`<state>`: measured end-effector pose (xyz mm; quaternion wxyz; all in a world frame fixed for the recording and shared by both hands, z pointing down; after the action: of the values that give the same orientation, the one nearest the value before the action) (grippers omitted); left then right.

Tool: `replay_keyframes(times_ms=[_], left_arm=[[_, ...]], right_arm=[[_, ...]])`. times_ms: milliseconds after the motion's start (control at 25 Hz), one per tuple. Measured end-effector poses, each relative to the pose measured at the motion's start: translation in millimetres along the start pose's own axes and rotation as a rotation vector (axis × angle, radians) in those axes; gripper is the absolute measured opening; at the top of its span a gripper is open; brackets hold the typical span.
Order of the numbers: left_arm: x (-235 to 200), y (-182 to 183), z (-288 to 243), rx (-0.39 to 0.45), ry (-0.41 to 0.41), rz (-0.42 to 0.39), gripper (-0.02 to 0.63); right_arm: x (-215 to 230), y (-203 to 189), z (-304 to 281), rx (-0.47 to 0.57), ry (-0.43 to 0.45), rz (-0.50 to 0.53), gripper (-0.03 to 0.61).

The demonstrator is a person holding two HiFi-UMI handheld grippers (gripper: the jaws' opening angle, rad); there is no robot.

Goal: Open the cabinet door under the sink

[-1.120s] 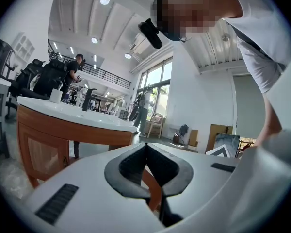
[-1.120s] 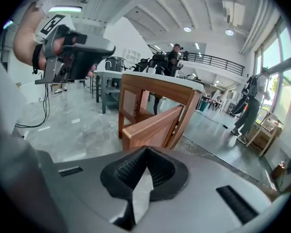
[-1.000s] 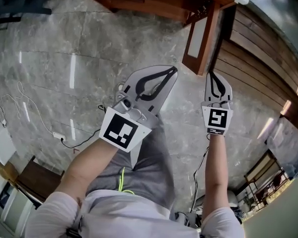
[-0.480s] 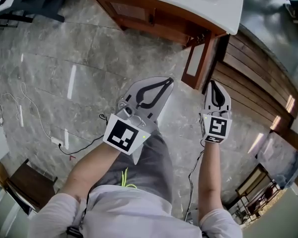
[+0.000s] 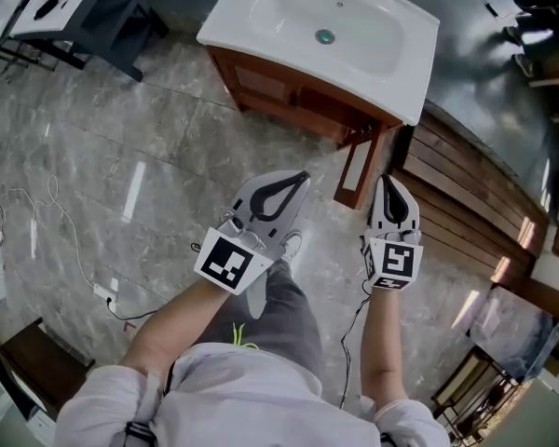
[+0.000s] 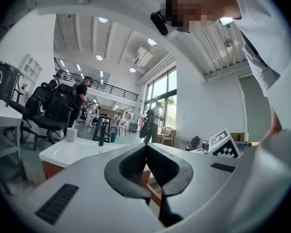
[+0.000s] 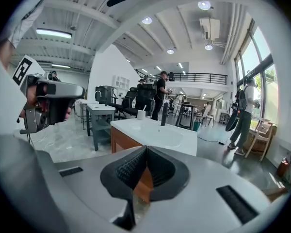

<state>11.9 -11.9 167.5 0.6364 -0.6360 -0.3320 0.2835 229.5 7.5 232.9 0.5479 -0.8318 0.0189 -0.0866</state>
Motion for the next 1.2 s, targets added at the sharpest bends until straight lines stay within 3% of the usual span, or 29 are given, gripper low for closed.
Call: replay_keyframes(times_ms=[320,800,1200], left_arm=[[-25,65,24,0.051,0.043,-0.058,0.018],[-41,148,72,0.116,0.089,-0.138,0.018],[-69,189,119,0.188,0.190,-0.170,0.018]], right_arm=[[-31,68,22,0.073,0.044,-0.059,0.034],[-64,162,72,0.229,0.102,-0.069,0.034],[-92,193,91,0.288,0.143,-0.096,0.034]])
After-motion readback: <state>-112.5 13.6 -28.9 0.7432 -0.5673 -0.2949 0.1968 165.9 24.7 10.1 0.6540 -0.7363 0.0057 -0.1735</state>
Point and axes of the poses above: the fingertips, and each gripper's own axes: z backward along the fingers, x to its right, y out of its top, the point moved 7 cm from there along z, backward along the fingers, and after that the axes turned 15 degrees about -z, right-handed, at the moved point
